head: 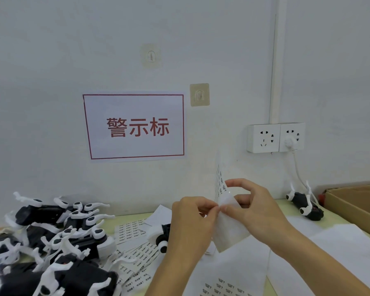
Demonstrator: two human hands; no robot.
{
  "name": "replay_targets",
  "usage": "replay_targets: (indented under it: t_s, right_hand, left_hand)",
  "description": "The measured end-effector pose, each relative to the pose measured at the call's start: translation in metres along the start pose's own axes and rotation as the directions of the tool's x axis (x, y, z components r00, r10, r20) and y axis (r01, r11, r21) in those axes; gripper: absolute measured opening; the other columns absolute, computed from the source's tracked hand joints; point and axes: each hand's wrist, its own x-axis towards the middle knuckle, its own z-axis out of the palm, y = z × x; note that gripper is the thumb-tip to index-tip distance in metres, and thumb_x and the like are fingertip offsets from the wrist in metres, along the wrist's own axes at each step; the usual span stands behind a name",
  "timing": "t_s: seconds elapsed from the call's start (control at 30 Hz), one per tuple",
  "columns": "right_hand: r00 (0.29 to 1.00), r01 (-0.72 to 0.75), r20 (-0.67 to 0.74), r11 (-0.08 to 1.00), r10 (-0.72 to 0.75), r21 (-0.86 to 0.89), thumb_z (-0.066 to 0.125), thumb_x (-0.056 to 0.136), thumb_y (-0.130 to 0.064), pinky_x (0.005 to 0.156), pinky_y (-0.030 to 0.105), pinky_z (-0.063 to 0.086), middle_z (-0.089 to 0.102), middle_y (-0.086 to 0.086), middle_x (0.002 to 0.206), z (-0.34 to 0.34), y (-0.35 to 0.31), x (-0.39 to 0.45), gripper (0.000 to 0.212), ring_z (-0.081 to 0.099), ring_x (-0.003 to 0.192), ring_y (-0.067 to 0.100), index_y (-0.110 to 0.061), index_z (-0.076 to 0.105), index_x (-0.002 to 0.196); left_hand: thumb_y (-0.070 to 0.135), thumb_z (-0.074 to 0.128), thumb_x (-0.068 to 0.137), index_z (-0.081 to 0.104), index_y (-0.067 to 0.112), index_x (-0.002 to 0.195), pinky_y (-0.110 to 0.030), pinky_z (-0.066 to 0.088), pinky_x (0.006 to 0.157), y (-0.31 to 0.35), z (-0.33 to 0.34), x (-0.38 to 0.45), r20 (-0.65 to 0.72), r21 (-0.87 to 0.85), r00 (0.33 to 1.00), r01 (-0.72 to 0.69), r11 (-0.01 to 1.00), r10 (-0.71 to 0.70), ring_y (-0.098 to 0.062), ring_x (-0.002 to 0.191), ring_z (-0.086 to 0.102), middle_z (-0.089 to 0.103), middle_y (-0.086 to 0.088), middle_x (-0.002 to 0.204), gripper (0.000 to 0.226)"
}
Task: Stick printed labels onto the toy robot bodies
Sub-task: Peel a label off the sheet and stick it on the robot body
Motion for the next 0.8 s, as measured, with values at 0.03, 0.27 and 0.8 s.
replay_targets:
  t_s: [0.03, 0.27, 0.8]
  right_hand:
    - [1.0, 0.005, -0.002, 1.0, -0.005, -0.017, 0.074, 0.085, -0.008, 0.066, 0.027, 0.049, 0.072, 0.005, 0.069, 0.0008, -0.0004, 0.0001, 0.041, 0.068, 0.076, 0.029, -0.038, 0.06, 0.11]
    - [0.999, 0.026, -0.02, 0.998, -0.028, -0.059, 0.074, 0.084, -0.01, 0.063, 0.021, 0.046, 0.071, -0.002, 0.064, 0.0033, -0.004, -0.0024, 0.04, 0.063, 0.064, 0.016, -0.038, 0.06, 0.109]
    - [1.0, -0.01, -0.026, 1.0, 0.01, 0.002, 0.072, 0.085, -0.009, 0.073, 0.036, 0.057, 0.076, 0.001, 0.077, 0.0004, -0.0062, -0.0018, 0.041, 0.071, 0.077, 0.023, -0.039, 0.06, 0.111]
  left_hand:
    - [0.017, 0.073, 0.089, 0.081, 0.023, 0.081, -0.028, 0.061, 0.064, 0.0004, -0.0006, -0.0002, 0.002, -0.007, 1.0, 0.018, 1.0, -0.018, 0.002, 0.072, 0.068, 0.072, 0.02, 0.072, 0.012]
    - [0.014, 0.071, 0.087, 0.081, 0.019, 0.08, -0.017, 0.056, 0.063, 0.003, 0.002, -0.0006, -0.033, 0.007, 0.999, 0.005, 1.0, -0.005, 0.003, 0.07, 0.067, 0.074, 0.01, 0.071, 0.013]
    - [0.012, 0.071, 0.086, 0.076, 0.02, 0.073, -0.02, 0.056, 0.06, 0.0051, 0.0025, -0.0009, -0.086, -0.121, 0.994, 0.056, 0.991, -0.067, -0.003, 0.069, 0.068, 0.073, 0.012, 0.071, 0.015]
